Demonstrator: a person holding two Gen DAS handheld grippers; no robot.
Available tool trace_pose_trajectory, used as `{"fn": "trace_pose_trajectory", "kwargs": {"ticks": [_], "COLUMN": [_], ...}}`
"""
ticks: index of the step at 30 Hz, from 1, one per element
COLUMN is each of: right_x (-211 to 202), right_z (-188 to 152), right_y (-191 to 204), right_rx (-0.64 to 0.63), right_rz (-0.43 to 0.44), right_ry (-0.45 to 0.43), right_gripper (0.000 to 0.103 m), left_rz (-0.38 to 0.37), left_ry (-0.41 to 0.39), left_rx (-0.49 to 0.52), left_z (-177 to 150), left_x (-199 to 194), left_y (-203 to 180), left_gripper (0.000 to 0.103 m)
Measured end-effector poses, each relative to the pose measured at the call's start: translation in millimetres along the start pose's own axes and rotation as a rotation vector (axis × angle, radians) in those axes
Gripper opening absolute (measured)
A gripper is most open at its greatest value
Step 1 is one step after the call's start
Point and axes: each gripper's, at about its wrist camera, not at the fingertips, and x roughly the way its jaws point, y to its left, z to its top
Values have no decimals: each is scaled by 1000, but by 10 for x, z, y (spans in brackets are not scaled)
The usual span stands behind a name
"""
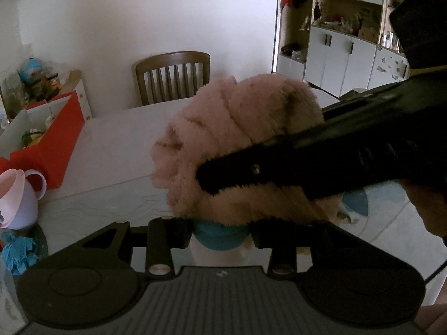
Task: Clean container
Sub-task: 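Lift the bottle with the left tool while the right tool brings the plush against it, then rub the pink plush against the bottle's side with the right tool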
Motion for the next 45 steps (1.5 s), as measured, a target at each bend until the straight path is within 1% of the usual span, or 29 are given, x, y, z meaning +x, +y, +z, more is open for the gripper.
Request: {"fn": "trace_pose_trajectory", "kwargs": {"ticks": [8, 12, 14, 19, 21, 23, 25, 27, 30, 31, 32, 34, 36, 39, 41, 42, 45], "right_x": [84, 127, 210, 364, 407, 397, 318, 231, 141, 110, 83, 46, 18, -18, 5, 26, 90], "right_z": [-13, -1, -62, -349, -463, -540, -551, -520, -460, -442, -420, -353, -288, -238, -223, -223, -253], "right_y": [-257, -333, -420, -724, -788, -810, -835, -815, -750, -738, -718, -682, -659, -670, -690, -706, -784], "right_rx": [117, 130, 148, 264, 252, 238, 260, 257, 235, 230, 226, 220, 222, 247, 263, 275, 331], "right_rz": [68, 41, 11, -6, -46, -75, -62, -45, -31, -21, -14, 7, 42, 130, 168, 184, 221], "right_ry": [1, 16, 61, 153, 199, 216, 195, 165, 135, 128, 119, 101, 79, 57, 60, 63, 69], "right_gripper": [25, 25, 25, 25, 25, 25, 25, 25, 25, 25, 25, 25, 25, 26, 26, 26, 26], "left_rz": [-4, -11, -21, -27, -35, -36, -51, -62, -66, -62, -55, -55, -54, -66, -83, -91, -92], "left_ry": [-3, -8, -11, -13, -9, -8, -12, -22, -38, -44, -48, -48, -37, -31, -32, -29, -34], "left_rx": [-33, -21, -23, -17, -10, 2, -3, -23, -18, -8, 4, 21, 16, 4, -9, -17, -5], "left_z": [15, -18, -46, -61, -67, -70, -68, -30, 5, 11, 18, 18, 2, -35, -47, -47, -65], "left_x": [-4, -28, -48, -55, -56, -56, -62, -73, -129, -158, -180, -215, -212, -202, -198, -194, -200], "left_y": [94, 83, 97, 111, 92, 74, 80, 130, 136, 131, 125, 136, 157, 186, 212, 222, 199], "left_gripper": [39, 39, 39, 39, 39, 40, 40, 42, 50, 54, 55, 55, 55, 54, 41, 40, 39]}}
